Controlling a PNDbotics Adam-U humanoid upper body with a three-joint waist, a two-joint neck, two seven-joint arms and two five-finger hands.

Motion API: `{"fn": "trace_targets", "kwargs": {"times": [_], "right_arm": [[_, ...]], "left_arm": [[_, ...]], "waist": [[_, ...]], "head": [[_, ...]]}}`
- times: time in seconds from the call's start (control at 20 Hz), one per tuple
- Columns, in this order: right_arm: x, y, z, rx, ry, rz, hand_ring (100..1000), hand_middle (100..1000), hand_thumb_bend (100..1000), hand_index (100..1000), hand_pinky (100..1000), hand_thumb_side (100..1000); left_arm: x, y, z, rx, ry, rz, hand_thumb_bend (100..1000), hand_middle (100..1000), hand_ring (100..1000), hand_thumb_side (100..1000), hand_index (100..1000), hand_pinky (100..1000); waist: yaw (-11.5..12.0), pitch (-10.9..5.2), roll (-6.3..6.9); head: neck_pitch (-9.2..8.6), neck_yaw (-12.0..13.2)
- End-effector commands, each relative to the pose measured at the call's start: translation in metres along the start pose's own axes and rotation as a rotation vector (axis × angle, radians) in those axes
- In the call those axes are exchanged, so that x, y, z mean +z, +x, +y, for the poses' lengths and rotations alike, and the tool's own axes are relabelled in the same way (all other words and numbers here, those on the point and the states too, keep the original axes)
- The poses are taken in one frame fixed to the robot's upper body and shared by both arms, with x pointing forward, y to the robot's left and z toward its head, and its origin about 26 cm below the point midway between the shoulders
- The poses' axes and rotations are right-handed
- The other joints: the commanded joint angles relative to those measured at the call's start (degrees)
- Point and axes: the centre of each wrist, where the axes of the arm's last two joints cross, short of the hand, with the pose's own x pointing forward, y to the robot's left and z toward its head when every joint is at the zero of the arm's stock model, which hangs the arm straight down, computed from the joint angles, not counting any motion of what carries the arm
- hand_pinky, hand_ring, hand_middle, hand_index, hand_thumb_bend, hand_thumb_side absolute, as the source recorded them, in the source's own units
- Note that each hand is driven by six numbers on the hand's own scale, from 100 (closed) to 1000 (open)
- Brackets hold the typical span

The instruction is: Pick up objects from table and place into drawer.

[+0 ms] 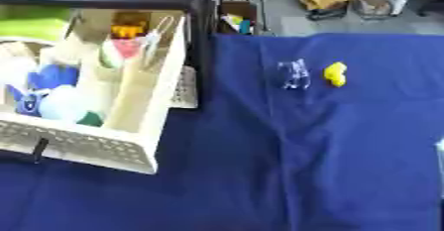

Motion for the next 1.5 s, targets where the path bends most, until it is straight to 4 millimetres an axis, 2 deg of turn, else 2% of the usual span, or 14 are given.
{"fn": "trace_targets", "kwargs": {"times": [0.05, 0.3, 0.45, 0.6, 0.7, 0.9, 0.95, 1.05, 1.2, 1.5], "right_arm": [[-0.009, 0.003, 0.001, -0.007, 0.002, -0.019, 630, 566, 100, 778, 630, 1000], [-0.027, 0.007, 0.007, 0.014, 0.085, -0.029, 708, 627, 100, 823, 711, 1000], [-0.056, 0.013, 0.016, 0.074, 0.209, -0.062, 749, 685, 100, 854, 761, 1000], [-0.090, 0.027, 0.026, 0.187, 0.397, -0.094, 771, 714, 132, 871, 788, 1000], [-0.104, 0.036, 0.031, 0.253, 0.501, -0.093, 773, 717, 139, 872, 790, 1000], [-0.111, 0.040, 0.033, 0.297, 0.553, -0.088, 773, 717, 139, 872, 790, 1000], [-0.112, 0.040, 0.035, 0.303, 0.561, -0.094, 812, 762, 196, 905, 823, 1000], [-0.117, 0.041, 0.043, 0.324, 0.602, -0.113, 826, 776, 210, 912, 829, 1000], [-0.123, 0.038, 0.056, 0.359, 0.691, -0.124, 833, 782, 227, 913, 832, 1000], [-0.115, 0.031, 0.086, 0.433, 0.892, -0.067, 864, 814, 296, 927, 839, 1000]], "left_arm": [[-0.005, 0.003, -0.001, 0.006, 0.002, -0.028, 242, 536, 378, 1000, 719, 293], [-0.004, 0.003, -0.002, 0.007, 0.001, -0.023, 243, 536, 378, 1000, 719, 293], [-0.003, 0.003, -0.002, 0.008, -0.002, -0.017, 244, 535, 378, 1000, 719, 293], [-0.002, 0.003, -0.002, 0.011, -0.006, -0.008, 244, 535, 378, 1000, 719, 293], [-0.001, 0.003, -0.002, 0.013, -0.008, -0.004, 244, 535, 378, 1000, 719, 293], [-0.001, 0.003, -0.001, 0.015, -0.009, -0.002, 244, 535, 378, 1000, 719, 293], [0.000, 0.003, -0.001, 0.014, -0.015, -0.001, 245, 534, 377, 1000, 719, 292], [0.001, 0.003, -0.001, 0.015, -0.027, 0.009, 245, 535, 377, 1000, 719, 292], [0.002, 0.003, -0.002, 0.021, -0.034, 0.016, 245, 534, 377, 1000, 719, 292], [0.005, 0.003, -0.002, 0.028, -0.041, 0.031, 244, 535, 378, 1000, 718, 292]], "waist": [[0.0, -0.96, -0.01], [0.1, -1.27, 0.03], [0.2, -1.76, 0.07], [0.3, -2.37, 0.10], [0.5, -2.61, 0.12], [0.5, -2.70, 0.14], [0.7, -2.97, -0.06], [1.1, -3.68, -0.43], [1.4, -4.10, -0.59], [1.8, -4.73, -0.48]], "head": [[1.01, -0.1], [1.80, 0.0], [1.96, -0.3], [2.37, -0.9], [2.57, -1.5], [2.64, -1.6], [2.77, -2.5], [3.16, -4.1], [3.14, -4.9], [2.30, -4.9]]}}
